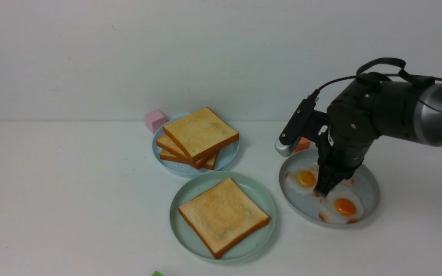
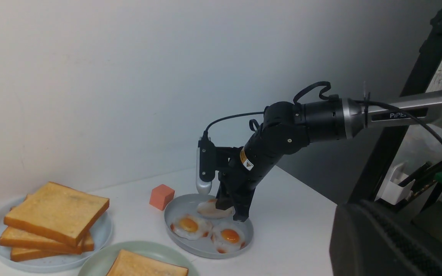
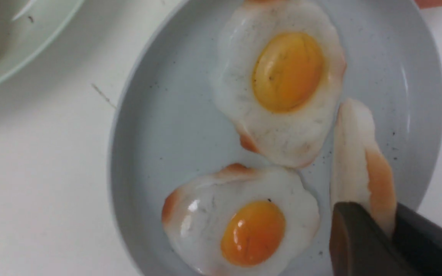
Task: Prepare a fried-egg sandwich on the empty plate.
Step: Use the right arm to grab a fried egg, then use the right arm to place the fried egg on the slice of bread in the middle
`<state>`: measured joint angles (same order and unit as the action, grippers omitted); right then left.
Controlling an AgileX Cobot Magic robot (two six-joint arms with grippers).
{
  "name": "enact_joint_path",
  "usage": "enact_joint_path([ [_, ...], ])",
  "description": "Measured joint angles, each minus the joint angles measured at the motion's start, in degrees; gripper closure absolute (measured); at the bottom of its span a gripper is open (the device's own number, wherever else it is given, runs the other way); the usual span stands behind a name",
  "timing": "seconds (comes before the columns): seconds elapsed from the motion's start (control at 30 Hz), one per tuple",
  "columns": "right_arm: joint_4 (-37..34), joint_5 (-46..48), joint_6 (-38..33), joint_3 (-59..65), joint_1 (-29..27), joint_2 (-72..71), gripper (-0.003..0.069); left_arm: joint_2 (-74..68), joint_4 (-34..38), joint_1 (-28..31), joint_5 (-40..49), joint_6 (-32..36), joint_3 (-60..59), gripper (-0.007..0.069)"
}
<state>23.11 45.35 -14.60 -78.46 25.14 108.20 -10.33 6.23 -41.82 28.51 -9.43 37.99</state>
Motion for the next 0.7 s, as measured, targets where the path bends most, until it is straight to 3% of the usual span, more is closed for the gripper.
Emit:
enact_joint_path([
  [0.27, 0.36, 5.45, 9.27, -3.21, 4.34, -5.95, 0.0578, -0.77, -2.49, 0.0, 5.68, 0.0, 0.0, 0.0638],
  [0.5, -4.54, 6.97, 19.23, -5.23, 19.0, -7.93, 0.0578, -4.93, -3.37, 0.0, 9.09, 0.33, 0.0, 0.0638],
  [0.7, -4.11, 4.77, 22.77, -5.75, 23.31, -2.76, 0.0578, -5.72, -3.44, 0.0, 8.88, 1.32, -0.29, 0.0637],
])
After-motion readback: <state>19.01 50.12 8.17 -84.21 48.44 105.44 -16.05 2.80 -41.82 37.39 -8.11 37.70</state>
